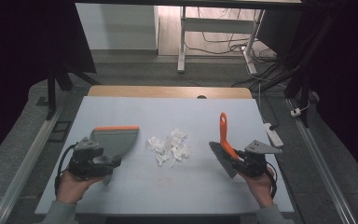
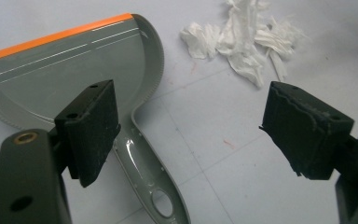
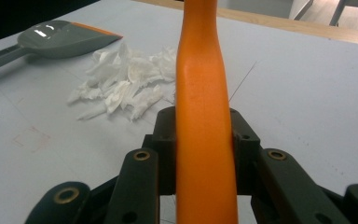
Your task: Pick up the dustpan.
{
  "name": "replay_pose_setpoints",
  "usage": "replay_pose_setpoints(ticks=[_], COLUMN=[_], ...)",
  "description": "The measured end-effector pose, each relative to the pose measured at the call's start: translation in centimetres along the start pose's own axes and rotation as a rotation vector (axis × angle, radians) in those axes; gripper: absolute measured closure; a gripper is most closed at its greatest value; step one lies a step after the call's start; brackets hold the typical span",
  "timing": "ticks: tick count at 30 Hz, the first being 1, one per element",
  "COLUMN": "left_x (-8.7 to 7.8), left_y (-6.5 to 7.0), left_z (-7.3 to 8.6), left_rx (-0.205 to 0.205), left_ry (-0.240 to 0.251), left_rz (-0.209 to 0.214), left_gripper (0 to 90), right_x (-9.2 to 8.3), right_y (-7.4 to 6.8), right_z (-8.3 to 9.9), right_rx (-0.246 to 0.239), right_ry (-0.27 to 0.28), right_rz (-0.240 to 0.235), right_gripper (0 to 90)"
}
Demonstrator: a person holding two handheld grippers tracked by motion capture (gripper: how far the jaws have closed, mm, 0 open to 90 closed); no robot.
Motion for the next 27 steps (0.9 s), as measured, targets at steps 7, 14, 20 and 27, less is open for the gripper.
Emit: replay_pose_setpoints(ticks=[7,14,20,27], left_x=[0.9,1.7,2.6,3.6], left_y=[-0.9,-2.4,-3.1,-3.8], left_z=[-1.3,0.7,1.2,1.5], left_rx=[-0.115,-0.242,-0.279,-0.306], left_ry=[-0.051,-0.122,-0.148,-0.158], left_rz=[-0.08,-0.129,-0.12,-0.1], left_gripper=[17.4,13.9,13.2,14.3], right_x=[-0.3,-0.3,0.0,0.1], right_y=[0.2,0.3,-0.1,-0.1], right_z=[-0.1,-0.1,-0.1,0.0], right_rx=[0.002,0.006,-0.01,-0.012], right_ry=[0.011,0.009,-0.002,-0.004], right_rz=[0.006,0.01,0.002,-0.001], right_gripper=[70.1,70.1,70.1,70.1])
Point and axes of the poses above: each handheld gripper's, and its own axes: x roughly forward along the jaws, z roughly out of its underside, y roughly to its right, the point moved 2 cm from there along x, roughly forward along the jaws, and after that the axes turned 14 degrees about z, right-handed, at the moved point
